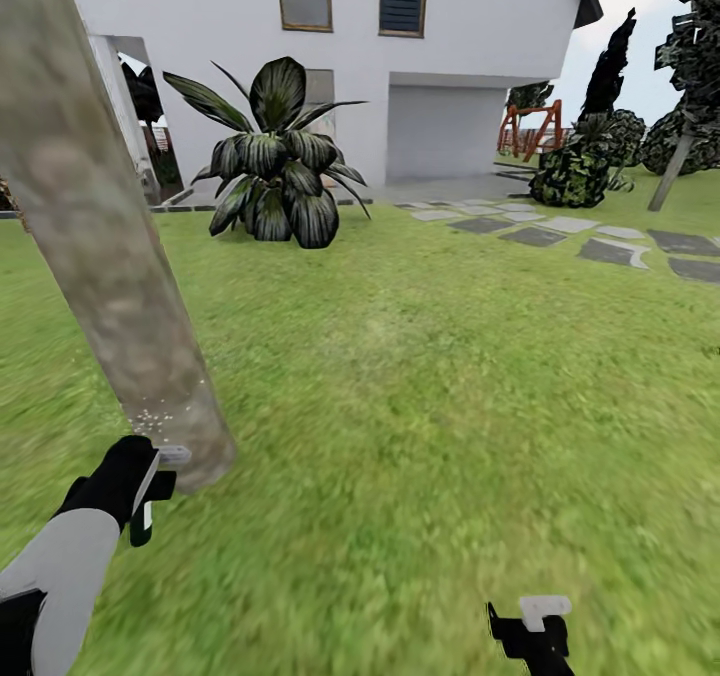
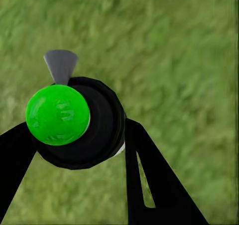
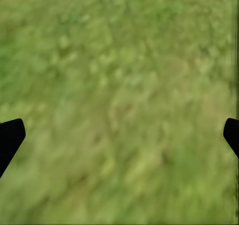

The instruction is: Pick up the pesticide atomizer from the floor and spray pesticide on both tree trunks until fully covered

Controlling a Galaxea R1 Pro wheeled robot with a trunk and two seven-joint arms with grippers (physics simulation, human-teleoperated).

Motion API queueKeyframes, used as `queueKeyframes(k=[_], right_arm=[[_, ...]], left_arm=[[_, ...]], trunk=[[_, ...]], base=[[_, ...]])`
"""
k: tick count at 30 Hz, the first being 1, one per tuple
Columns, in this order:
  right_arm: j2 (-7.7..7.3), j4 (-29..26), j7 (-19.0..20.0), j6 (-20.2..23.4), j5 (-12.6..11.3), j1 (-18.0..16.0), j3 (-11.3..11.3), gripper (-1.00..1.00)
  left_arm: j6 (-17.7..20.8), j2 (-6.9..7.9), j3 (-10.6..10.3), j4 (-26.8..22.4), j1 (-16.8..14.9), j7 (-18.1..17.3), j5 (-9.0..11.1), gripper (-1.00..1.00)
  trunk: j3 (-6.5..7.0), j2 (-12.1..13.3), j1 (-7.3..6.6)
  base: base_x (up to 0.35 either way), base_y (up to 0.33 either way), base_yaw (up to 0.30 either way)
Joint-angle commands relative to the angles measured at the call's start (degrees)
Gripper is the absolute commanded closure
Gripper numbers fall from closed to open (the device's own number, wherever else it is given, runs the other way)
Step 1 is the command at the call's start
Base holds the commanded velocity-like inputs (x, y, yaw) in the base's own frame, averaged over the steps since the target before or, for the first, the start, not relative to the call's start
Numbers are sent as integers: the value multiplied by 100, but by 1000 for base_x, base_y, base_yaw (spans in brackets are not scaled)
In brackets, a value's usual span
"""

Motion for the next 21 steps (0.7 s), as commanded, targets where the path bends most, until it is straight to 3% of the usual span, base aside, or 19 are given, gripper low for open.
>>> queueKeyframes(k=[1, 5, 10, 14, 16, 18, 19, 21], right_arm=[[1, 7, -19, -18, 61, -4, -39, -100], [1, 7, -19, -17, 61, -4, -39, -100], [-2, 7, -19, -17, 61, -4, -39, -100], [-21, 7, -19, -16, 61, -4, -39, -100], [-30, 7, -24, -14, 61, -4, -39, -100], [-33, 7, -26, -18, 61, -4, -39, -100], [-33, 7, -27, -17, 61, -4, -39, -100], [-34, 7, -27, -19, 61, -4, -39, -100]], left_arm=[[24, -18, 21, -13, -4, -28, -48, 100], [29, -34, 19, -20, -8, -28, -42, 100], [92, 13, 1, -51, -145, -80, -43, 100], [525, -50, -20, -108, -721, -102, -62, 100], [592, -18, -26, -109, -836, -104, -68, 100], [618, 88, -32, -113, -885, -111, -89, 100], [624, 271, -33, -109, -895, -119, -85, 100], [626, 484, -34, -106, -895, -134, -81, 100]], trunk=[[-5, -2, -1], [-5, -2, -1], [-5, -2, -1], [-5, -2, -1], [-5, -2, -1], [-5, -2, -1], [-5, -2, -1], [-5, -2, -1]], base=[[4, -276, 0], [-68, -264, 107], [-30, -39, 194], [-1, -2, 19], [0, 0, 2], [0, 0, 0], [0, 0, 0], [0, 0, 0]])
